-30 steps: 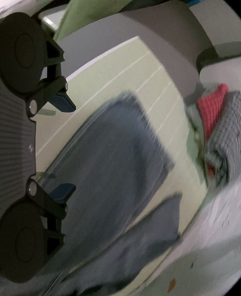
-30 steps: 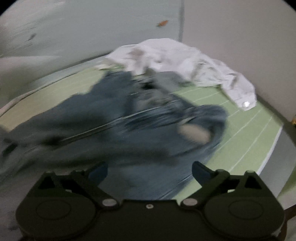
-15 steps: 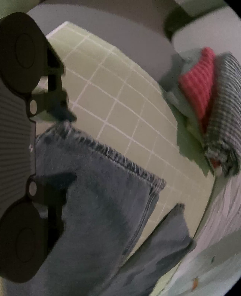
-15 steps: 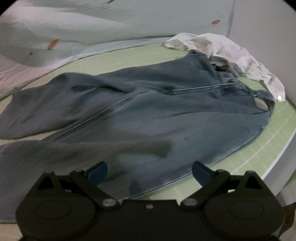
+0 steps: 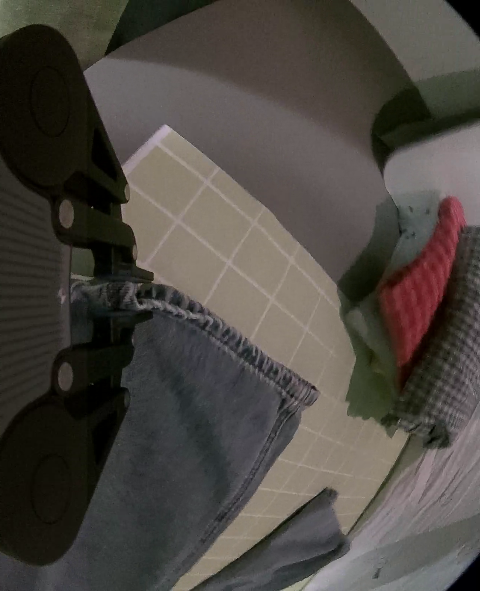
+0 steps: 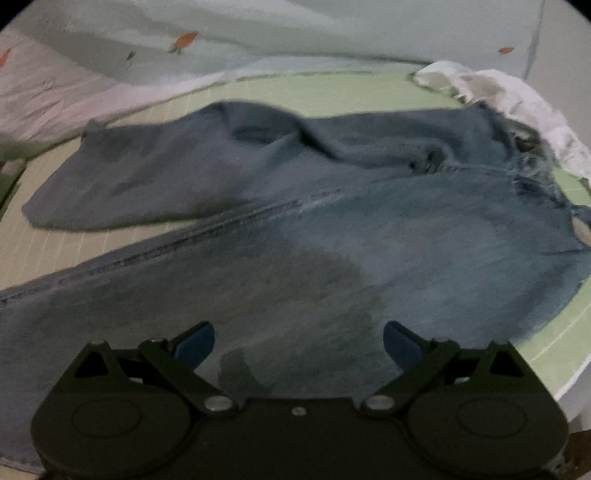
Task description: Fold clothes
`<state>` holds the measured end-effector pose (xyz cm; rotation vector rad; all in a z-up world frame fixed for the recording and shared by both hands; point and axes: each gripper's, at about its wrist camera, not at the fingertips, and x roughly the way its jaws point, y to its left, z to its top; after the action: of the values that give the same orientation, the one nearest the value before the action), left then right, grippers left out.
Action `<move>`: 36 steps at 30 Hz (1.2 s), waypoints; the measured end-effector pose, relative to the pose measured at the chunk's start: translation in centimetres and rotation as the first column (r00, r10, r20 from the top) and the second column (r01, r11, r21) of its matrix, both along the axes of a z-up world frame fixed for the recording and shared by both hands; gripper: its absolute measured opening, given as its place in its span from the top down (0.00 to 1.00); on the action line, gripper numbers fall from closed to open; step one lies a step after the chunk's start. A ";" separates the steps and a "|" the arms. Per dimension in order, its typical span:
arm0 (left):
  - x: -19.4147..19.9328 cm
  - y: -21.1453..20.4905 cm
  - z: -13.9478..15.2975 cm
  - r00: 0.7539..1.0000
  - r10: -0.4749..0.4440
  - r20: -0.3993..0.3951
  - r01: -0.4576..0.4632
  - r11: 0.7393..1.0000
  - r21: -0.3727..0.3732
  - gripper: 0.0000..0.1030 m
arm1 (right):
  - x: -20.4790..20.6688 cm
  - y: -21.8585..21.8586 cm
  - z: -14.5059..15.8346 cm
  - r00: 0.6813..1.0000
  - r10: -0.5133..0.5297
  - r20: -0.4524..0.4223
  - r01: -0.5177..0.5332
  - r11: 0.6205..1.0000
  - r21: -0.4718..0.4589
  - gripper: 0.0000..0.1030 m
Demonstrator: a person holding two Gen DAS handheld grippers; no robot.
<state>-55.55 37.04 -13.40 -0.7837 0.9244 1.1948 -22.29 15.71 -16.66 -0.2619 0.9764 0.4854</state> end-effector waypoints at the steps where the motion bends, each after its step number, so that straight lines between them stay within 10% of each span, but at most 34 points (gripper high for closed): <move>1: 0.0 0.1 0.1 1.000 0.000 0.000 0.000 1.000 -0.003 0.80 | -0.1 0.1 -0.4 1.000 0.003 -0.018 -0.003 1.000 -0.003 0.04; 10: 1.7 2.2 1.0 0.999 -0.038 0.032 0.036 0.998 0.059 0.31 | -0.5 0.8 -2.2 0.995 0.004 -0.096 -0.006 1.000 -0.022 0.01; 17: 4.4 4.7 -0.2 0.996 -0.082 0.046 0.080 0.996 0.040 0.24 | -0.6 0.8 -2.3 0.995 0.002 -0.098 -0.006 0.999 -0.039 0.01; 20: 5.1 4.7 -1.0 0.995 -0.100 0.008 0.100 0.995 0.025 0.43 | -0.6 0.5 -2.3 0.995 -0.004 -0.101 0.000 0.999 -0.040 0.00; 22: 5.3 4.4 -0.9 0.992 -0.121 -0.019 0.122 0.991 0.046 0.76 | -0.5 0.3 -2.4 0.995 -0.006 -0.103 0.002 0.999 -0.041 0.00; 28: 4.1 4.9 -0.3 0.998 -0.055 0.021 0.053 0.997 0.060 0.90 | -0.1 0.4 -2.3 0.994 -0.010 -0.108 0.005 0.999 -0.042 0.00; 34: 0.7 7.3 0.6 0.977 0.087 -0.195 -0.056 0.985 0.161 0.99 | 0.4 -0.7 -2.0 0.992 -0.023 -0.124 0.020 1.000 -0.022 0.00; 36: -0.5 7.5 1.6 0.991 0.092 -0.098 -0.078 0.988 0.134 0.96 | 0.9 -0.9 -2.0 0.991 -0.036 -0.133 0.034 0.999 -0.017 0.00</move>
<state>-56.07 44.54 -11.79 -0.6667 0.8954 1.3676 -21.43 14.82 -18.67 -0.2278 1.1131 0.4680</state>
